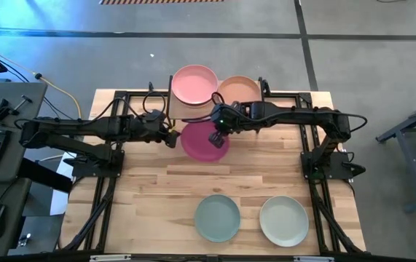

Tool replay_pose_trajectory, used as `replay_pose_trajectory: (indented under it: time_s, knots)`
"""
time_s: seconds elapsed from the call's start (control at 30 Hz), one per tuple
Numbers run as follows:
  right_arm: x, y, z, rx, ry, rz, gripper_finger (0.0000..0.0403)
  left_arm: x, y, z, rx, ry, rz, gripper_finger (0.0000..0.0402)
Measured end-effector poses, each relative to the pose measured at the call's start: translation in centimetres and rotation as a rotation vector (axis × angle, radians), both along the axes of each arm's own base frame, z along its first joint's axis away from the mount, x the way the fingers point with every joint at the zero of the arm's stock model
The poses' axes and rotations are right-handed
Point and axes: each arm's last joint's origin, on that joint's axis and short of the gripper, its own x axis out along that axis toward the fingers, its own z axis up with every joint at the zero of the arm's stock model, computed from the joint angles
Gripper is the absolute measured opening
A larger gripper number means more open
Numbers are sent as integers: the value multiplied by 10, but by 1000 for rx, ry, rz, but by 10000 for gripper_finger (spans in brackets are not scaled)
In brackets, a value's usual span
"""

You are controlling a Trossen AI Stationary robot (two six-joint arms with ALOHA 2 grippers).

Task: Place and stack plates onto a shelf
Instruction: Stack the pink plate on top of the brown plate on the shelf

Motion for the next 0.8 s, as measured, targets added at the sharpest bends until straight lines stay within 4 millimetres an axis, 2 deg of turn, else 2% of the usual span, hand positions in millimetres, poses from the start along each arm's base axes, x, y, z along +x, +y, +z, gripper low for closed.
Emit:
replay_pose_trajectory:
  time_s: [0.17,0.4,0.6,0.8]
  knots:
    - [-8,-6,3,-4,34,-9,0,-3,-1,3,-10,-14,-15,101]
    - [-32,-22,30,10,-29,-20,0,-5,-1,5,-2,-25,-23,95]
    - [-64,-53,55,-35,-78,-92,0,-5,-1,5,3,-22,-29,95]
    - [-96,-92,68,-66,-89,-184,0,-5,-1,5,9,-20,-34,95]
